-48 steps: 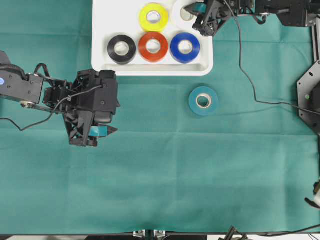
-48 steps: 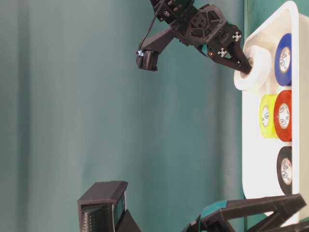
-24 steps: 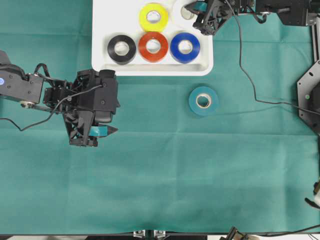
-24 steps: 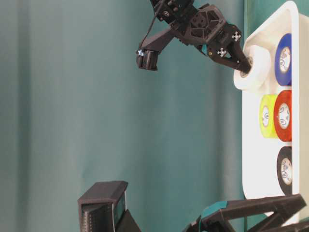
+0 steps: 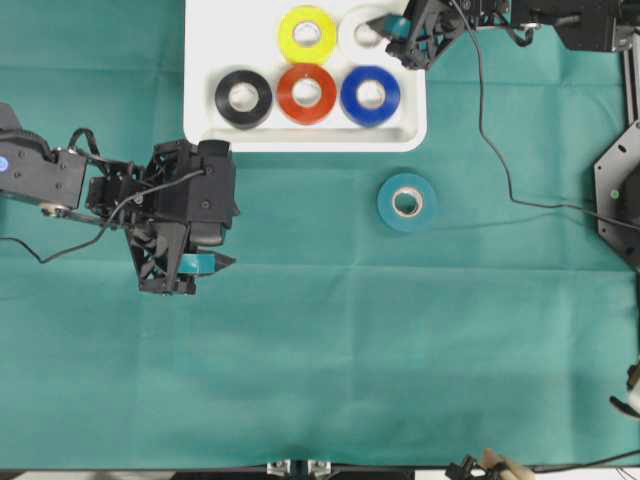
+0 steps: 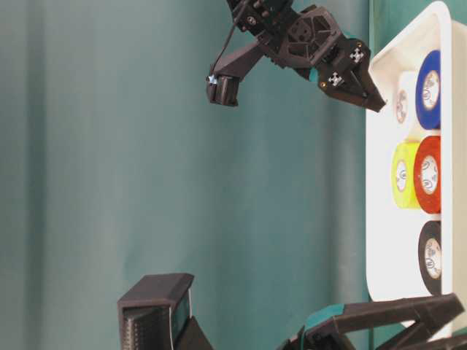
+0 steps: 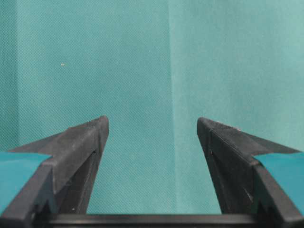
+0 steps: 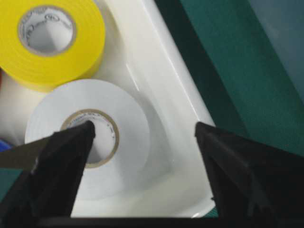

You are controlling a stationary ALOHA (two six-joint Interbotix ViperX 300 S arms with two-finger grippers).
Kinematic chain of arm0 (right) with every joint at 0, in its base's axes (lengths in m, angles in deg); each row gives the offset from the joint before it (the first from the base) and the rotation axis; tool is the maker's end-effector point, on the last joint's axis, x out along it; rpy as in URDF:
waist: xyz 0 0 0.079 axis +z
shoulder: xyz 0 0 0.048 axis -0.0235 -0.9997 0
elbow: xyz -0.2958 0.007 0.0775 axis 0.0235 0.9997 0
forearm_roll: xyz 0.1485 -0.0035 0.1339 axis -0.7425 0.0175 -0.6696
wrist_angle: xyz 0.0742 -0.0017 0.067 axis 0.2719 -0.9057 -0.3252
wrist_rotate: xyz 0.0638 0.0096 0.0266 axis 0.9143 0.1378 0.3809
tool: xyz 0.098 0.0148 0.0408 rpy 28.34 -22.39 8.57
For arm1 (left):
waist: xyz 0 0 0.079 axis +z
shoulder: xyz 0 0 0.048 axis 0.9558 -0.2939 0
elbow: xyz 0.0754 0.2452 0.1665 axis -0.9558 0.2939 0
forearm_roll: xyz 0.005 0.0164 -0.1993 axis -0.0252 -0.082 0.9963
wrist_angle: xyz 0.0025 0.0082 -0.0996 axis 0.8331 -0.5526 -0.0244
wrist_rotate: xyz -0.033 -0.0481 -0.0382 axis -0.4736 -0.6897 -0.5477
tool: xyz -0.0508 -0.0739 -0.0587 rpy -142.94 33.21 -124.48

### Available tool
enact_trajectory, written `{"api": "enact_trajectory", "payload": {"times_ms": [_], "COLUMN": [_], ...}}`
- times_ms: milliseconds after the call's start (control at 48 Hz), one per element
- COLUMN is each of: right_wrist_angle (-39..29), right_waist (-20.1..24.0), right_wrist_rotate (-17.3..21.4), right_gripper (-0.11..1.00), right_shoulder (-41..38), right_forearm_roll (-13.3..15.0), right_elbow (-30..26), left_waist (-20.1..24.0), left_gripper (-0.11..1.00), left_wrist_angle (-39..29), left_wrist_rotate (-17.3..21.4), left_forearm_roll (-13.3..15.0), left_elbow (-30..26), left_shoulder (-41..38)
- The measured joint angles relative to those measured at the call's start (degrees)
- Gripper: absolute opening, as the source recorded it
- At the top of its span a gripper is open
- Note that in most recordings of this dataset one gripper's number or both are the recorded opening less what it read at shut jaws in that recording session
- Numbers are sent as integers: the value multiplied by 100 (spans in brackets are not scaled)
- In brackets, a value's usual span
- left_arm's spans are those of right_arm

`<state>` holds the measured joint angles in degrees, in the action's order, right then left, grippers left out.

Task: Put the tape alternately from left to right into the white case.
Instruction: 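Release the white roll in the tray and raise the right gripper, then move the right gripper back out to the right side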

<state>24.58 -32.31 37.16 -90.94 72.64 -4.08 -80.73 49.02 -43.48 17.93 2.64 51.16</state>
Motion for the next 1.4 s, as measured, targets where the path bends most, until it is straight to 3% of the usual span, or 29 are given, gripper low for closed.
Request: {"api": "enact_trajectory", "payload": {"times_ms": [63,271,459,834,980,1397], "right_wrist_angle": [0,26,149,1204,1301,1345], "right_waist": [9,53,352,958,1213,2083], "right_wrist_rotate": [0,0,0,18,18,18], "right_gripper": [83,83,83,82,82,82], "right_shoulder": [26,308,870,2373,2769,2936], "right_forearm_roll": [0,0,0,0,0,0], "right_elbow": [0,141,492,1477,1696,1942], "left_waist": [0,0,0,0,0,0], "left_gripper": [93,93,93,93,93,93], "left_wrist_angle": [0,0,0,18,26,44], "left_wrist_rotate": [0,-9,0,9,9,9], "left_forearm_roll": [9,9,0,0,9,0], "left_elbow": [0,0,0,0,0,-9], "left_shoulder": [0,0,0,0,0,0]}}
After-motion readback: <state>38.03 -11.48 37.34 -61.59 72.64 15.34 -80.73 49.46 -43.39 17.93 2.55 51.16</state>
